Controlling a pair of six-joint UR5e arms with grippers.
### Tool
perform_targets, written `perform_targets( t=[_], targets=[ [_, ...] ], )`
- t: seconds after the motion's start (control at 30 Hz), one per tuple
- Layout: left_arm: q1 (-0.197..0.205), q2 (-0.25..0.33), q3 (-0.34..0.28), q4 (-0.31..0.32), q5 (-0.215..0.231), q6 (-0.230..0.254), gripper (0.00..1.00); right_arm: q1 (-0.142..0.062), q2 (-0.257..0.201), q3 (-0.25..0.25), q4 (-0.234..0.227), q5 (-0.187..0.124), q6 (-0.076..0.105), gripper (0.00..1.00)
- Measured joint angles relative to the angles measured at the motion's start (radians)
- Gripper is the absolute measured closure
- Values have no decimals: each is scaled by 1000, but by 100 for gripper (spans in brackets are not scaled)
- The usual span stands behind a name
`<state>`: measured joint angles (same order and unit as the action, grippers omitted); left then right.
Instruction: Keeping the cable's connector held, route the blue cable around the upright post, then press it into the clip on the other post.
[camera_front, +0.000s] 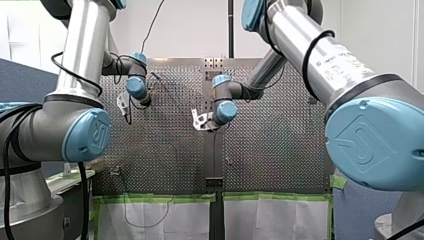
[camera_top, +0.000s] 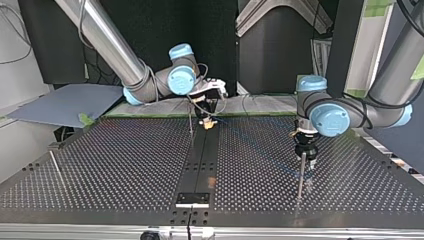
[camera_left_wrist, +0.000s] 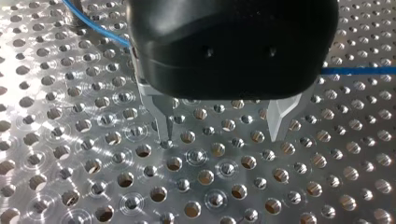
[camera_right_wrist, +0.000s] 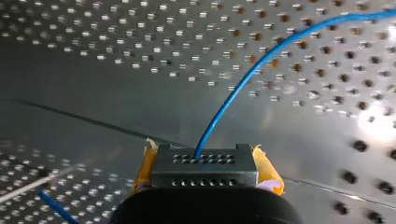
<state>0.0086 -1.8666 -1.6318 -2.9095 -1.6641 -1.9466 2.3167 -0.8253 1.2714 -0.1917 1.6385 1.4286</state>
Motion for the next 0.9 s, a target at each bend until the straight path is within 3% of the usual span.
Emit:
perform_targets(
  t=[0.27,0.47,0.9],
  targets=[
    [2,-1,0,1,2,-4,0,-8,45,71,-70,0,15,100],
    [2,-1,0,1,3,-5,0,-13,89,122,-123,-3,18,100],
    [0,-1,0,-1,3,-4,0,-39,132,199,-240,-16,20,100]
  ],
)
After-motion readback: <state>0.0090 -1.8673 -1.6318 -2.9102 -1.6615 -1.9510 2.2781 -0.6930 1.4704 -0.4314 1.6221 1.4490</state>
